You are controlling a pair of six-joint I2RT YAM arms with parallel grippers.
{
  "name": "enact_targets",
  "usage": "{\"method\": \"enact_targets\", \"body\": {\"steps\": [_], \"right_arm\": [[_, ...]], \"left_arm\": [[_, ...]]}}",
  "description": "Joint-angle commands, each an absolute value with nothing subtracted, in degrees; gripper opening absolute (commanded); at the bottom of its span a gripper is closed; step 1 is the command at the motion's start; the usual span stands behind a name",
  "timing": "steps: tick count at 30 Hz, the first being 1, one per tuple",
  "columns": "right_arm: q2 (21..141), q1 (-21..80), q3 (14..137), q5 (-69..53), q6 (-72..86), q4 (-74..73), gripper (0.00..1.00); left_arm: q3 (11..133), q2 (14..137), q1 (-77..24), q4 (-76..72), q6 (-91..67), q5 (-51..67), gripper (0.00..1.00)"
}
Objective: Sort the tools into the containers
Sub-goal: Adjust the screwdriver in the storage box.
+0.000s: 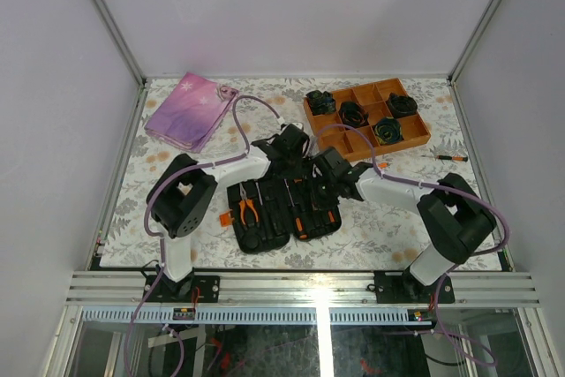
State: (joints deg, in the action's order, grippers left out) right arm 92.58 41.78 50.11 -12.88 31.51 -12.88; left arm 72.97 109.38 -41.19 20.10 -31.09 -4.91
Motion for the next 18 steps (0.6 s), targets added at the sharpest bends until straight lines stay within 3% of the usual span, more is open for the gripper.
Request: {"method": "enact_targets", "body": {"steps": [1,13,18], "right_arm": [[97.65,42.0,50.7,-9.54,29.76,-17.53,0.0],[106.97,47.01,49.94,-3.01,30.31,-19.6,0.0],[94.88,46.3,51.12,-0.75,30.03,-19.58,0.0]], "left_arm": [[72.38,115.11,-41.7,19.84,-30.59,-4.29,0.07],[70.39,116.25,-42.1,19.95,-31.29,-4.35,0.0],[68.84,113.41,-42.17,19.13,-30.5,-4.35,0.0]]}}
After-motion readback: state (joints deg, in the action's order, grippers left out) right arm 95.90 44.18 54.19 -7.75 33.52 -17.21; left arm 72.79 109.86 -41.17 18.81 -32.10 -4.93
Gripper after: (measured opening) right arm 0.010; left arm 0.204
